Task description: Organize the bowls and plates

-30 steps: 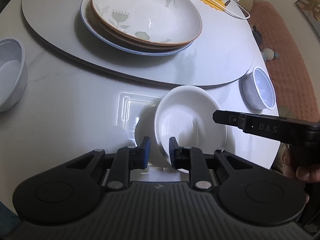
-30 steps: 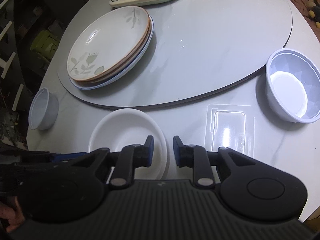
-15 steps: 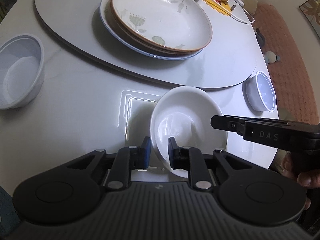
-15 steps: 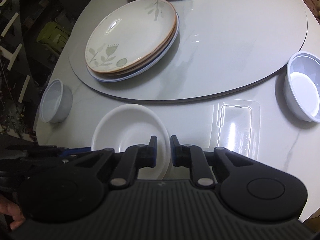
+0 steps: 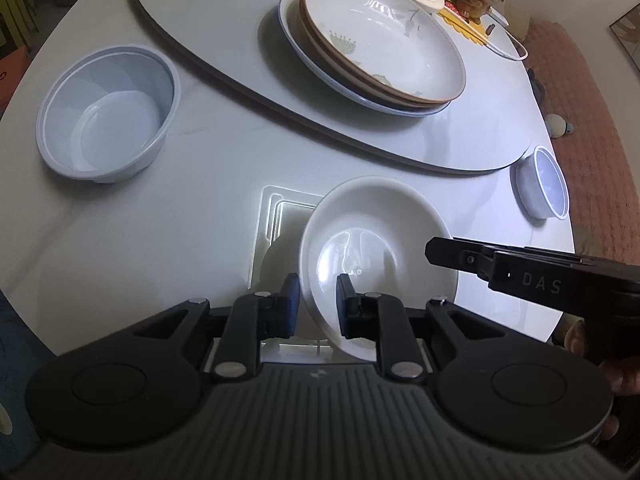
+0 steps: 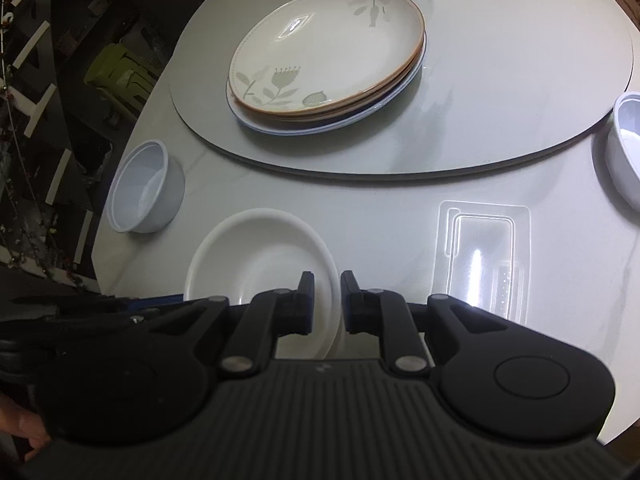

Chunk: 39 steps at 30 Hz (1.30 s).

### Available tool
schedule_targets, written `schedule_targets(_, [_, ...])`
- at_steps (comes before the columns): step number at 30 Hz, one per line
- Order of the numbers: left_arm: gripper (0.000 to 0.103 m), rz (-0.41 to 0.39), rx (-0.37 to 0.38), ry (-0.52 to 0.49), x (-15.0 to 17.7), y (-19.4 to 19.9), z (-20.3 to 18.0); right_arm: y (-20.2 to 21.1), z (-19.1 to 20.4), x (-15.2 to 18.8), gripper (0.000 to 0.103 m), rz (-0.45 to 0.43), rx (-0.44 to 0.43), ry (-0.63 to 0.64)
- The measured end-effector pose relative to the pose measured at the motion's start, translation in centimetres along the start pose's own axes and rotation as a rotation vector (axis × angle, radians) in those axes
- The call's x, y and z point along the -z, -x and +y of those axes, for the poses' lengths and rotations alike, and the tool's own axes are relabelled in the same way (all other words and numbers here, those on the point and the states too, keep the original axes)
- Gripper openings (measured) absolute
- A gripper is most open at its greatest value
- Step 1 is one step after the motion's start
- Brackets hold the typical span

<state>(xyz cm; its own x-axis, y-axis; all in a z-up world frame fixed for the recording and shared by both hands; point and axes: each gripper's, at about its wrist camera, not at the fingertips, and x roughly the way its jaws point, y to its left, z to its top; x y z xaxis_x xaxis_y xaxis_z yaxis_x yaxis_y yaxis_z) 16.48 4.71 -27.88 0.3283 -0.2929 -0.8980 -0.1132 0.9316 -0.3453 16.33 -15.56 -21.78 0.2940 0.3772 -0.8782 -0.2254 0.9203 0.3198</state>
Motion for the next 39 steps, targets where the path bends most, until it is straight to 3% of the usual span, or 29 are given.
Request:
schedule_targets(17, [0.024,-0.017,-0.004,-0.034,1.9,-0.8,1.7,-1.8,1.3,2.0,0.02,-0.022,0.016,-0.015])
schedule_targets(19, [0.028,-0.029,-0.003,-0.025,1.8,-0.4,1.8,-1.5,1.4,2.0,0.031,-0.035,0.017,-0.027])
schedule_targets(20, [0.028,-0.036,-0.005,-0.023,1.7,0.0,1.8,-1.2,1.4,2.1,0.043,-0.047,0.018,-0.031])
schedule_targets(21, [0.029,-0.046,-0.007,-0.023,1.7,0.6,1.7,-0.9,1.5,2.1,0.045,-0.057,0.02,-0.026])
schedule_targets(28, [0.036,-0.106,-0.006,-0.051,1.0,4.8,0.4,2.3,2.4,1.9,0.044,-0.099,0.016,-0.01])
schedule_targets(39, [0.037,-0.187,0.029,-0.074,0.2,11.6,-1.4,9.0,4.4,1.4,0.044,-0.198,0.012,0.015])
